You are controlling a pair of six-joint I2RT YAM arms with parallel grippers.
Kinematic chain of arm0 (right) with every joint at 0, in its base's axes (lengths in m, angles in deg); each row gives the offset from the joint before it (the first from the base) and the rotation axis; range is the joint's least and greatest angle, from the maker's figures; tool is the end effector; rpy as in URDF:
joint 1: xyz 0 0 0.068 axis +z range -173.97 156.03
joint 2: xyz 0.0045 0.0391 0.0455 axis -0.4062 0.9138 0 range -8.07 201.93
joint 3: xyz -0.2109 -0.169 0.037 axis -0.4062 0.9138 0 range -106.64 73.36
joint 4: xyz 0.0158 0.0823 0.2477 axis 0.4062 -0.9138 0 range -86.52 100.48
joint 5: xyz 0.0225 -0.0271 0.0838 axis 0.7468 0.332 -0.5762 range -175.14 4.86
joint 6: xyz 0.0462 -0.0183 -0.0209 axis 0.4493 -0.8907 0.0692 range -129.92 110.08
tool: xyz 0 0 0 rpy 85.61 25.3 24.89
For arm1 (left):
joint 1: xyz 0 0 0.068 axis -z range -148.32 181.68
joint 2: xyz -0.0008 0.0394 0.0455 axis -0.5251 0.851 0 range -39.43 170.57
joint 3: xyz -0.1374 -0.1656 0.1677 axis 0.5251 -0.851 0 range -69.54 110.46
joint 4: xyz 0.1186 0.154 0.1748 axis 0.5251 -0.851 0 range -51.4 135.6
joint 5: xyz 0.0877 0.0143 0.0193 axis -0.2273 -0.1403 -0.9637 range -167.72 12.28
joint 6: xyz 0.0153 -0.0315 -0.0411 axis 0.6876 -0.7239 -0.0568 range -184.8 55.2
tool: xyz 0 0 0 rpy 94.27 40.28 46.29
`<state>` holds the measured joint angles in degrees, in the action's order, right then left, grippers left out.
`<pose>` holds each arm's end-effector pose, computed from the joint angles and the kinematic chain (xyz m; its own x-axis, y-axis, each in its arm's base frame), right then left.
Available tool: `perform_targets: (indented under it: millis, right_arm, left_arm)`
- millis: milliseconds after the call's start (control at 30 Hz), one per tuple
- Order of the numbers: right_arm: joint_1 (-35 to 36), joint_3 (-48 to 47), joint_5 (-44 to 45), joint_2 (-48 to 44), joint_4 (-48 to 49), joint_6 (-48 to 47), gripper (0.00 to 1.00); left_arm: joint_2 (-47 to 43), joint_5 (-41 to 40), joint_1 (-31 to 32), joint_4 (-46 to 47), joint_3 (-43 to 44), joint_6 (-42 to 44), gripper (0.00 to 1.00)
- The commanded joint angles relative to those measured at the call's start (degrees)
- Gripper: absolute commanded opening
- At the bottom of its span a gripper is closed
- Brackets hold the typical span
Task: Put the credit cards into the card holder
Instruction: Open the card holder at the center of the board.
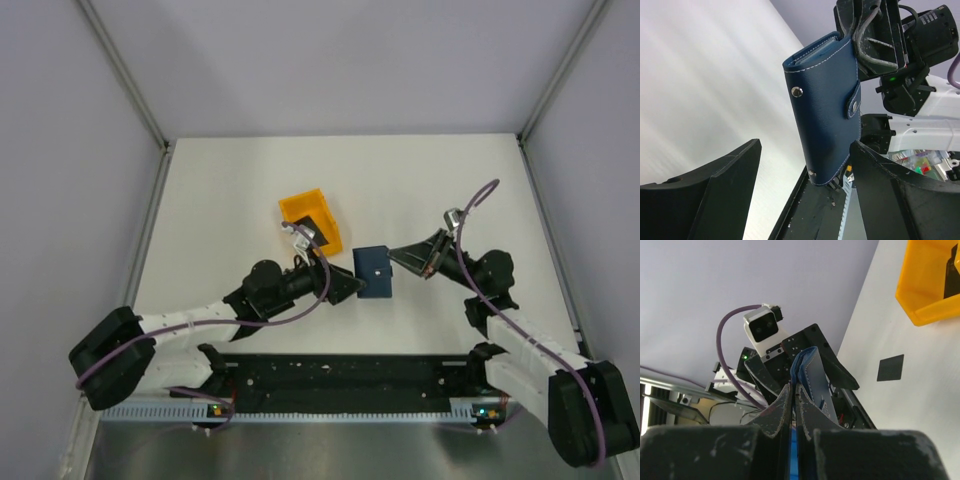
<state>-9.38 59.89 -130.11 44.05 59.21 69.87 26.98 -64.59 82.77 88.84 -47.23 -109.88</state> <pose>0.1722 0.0708 0.2331 -0.8080 0.5092 -0.2963 -0.3178 0.0469 0.9470 0.1450 -0.1924 0.2264 -0.6443 -0.2997 -0.7035 0.6291 0.3154 -0.7105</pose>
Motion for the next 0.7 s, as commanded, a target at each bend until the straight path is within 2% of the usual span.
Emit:
perform_targets:
  millis: [0,200,667]
  right_arm:
    - [0.79,0.12,-1.26,0.53,9.19,3.71,0.0]
    - [0.79,0.03,-1.08,0.44,8.58,3.36,0.0]
    - [0.7,0.11,-1.0,1.32,7.96,3.0,0.0]
  left_arm:
    - [1.61,3.83,0.24,9.04,1.51,-1.67,0.77]
    - [3.02,6.56,0.24,13.62,1.69,-3.87,0.73]
    - [3.81,8.32,0.33,15.47,2.57,-5.02,0.5]
